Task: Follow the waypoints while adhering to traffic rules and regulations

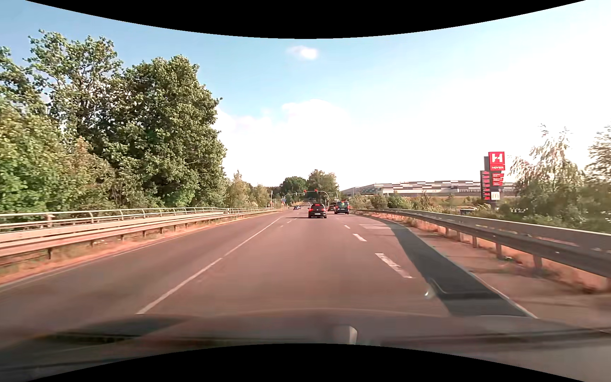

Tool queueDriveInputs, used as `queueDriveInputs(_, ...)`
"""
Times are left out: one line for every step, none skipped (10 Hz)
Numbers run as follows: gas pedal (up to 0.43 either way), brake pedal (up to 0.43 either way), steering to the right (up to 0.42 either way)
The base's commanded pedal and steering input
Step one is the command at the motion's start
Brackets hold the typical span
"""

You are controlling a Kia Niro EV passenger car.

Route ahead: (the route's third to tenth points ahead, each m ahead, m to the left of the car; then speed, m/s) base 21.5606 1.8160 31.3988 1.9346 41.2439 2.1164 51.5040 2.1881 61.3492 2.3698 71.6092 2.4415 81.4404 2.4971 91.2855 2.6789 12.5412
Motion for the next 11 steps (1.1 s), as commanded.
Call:
queueDriveInputs(0.130,0.000,0.001)
queueDriveInputs(0.130,0.000,0.001)
queueDriveInputs(0.118,0.000,0.001)
queueDriveInputs(0.000,0.000,0.001)
queueDriveInputs(0.000,0.000,0.001)
queueDriveInputs(0.000,0.000,0.001)
queueDriveInputs(0.000,0.000,0.001)
queueDriveInputs(0.000,0.000,0.000)
queueDriveInputs(0.000,0.000,0.000)
queueDriveInputs(0.000,0.000,0.000)
queueDriveInputs(0.000,0.000,0.000)
